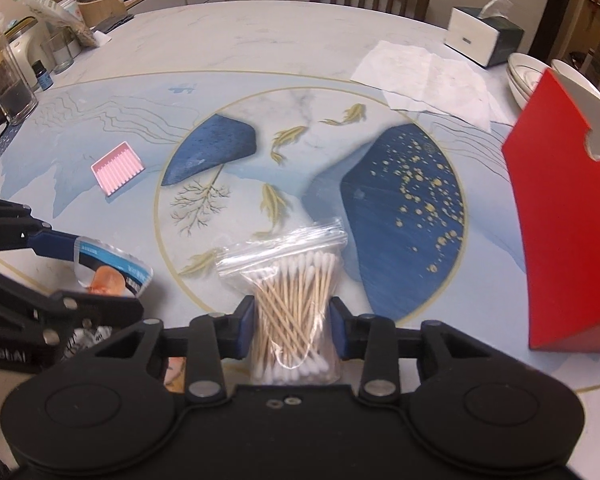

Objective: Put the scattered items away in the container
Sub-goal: 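Grasp the silver-blue snack pouch with left gripper while right grasps the cotton-swab bag, then carry the snack pouch and cotton-swab bag with both grippers over the red box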

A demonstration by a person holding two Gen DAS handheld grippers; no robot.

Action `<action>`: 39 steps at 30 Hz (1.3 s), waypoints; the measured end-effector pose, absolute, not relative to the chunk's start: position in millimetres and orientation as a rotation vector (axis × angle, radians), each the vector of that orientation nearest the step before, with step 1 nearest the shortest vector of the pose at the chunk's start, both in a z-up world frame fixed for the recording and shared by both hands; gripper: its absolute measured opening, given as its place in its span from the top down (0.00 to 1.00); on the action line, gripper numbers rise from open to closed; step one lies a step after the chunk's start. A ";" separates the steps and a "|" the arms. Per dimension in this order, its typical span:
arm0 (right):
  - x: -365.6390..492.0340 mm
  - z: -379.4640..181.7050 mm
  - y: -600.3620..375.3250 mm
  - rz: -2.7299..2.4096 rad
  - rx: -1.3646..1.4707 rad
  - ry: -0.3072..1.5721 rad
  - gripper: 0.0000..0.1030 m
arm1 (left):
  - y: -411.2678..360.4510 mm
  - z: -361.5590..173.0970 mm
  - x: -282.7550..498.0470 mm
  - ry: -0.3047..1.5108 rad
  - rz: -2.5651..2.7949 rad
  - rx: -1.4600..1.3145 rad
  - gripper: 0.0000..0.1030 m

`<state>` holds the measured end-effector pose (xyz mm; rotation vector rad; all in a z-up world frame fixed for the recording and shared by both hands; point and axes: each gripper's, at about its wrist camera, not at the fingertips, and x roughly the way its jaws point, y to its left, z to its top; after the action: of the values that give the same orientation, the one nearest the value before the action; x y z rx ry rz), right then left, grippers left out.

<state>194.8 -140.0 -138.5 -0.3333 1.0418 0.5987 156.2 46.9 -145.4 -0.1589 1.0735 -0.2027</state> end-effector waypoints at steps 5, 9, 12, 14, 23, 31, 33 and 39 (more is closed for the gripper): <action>190.1 -132.0 -157.3 0.586 -0.296 1.048 0.66 | 48.8 -143.1 155.1 1.071 -0.198 -0.174 0.41; 185.1 -123.9 -168.9 0.584 -0.271 1.044 0.66 | 48.5 -138.2 154.9 1.065 -0.200 -0.185 0.41; 182.2 -117.7 -176.5 0.587 -0.252 1.043 0.66 | 46.8 -133.8 155.5 1.061 -0.201 -0.192 0.41; 180.1 -113.6 -181.3 0.589 -0.243 1.038 0.66 | 45.8 -130.7 155.4 1.057 -0.203 -0.199 0.41; 177.2 -91.0 -207.7 0.580 -0.194 1.013 0.66 | 35.7 -106.1 156.1 1.021 -0.209 -0.227 0.41; 179.1 -67.4 -239.7 0.556 -0.179 0.996 0.66 | 11.8 -84.6 162.6 1.004 -0.245 -0.219 0.41; 179.7 -62.4 -248.6 0.546 -0.175 0.993 0.66 | 4.1 -79.4 165.5 0.998 -0.257 -0.216 0.41; 185.9 -47.2 -277.4 0.518 -0.165 0.969 0.66 | -22.2 -64.1 177.5 0.967 -0.285 -0.191 0.41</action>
<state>185.9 -277.4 -47.2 -0.1646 0.9691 0.5180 177.5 -22.2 -64.1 -0.1910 0.9673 -0.2854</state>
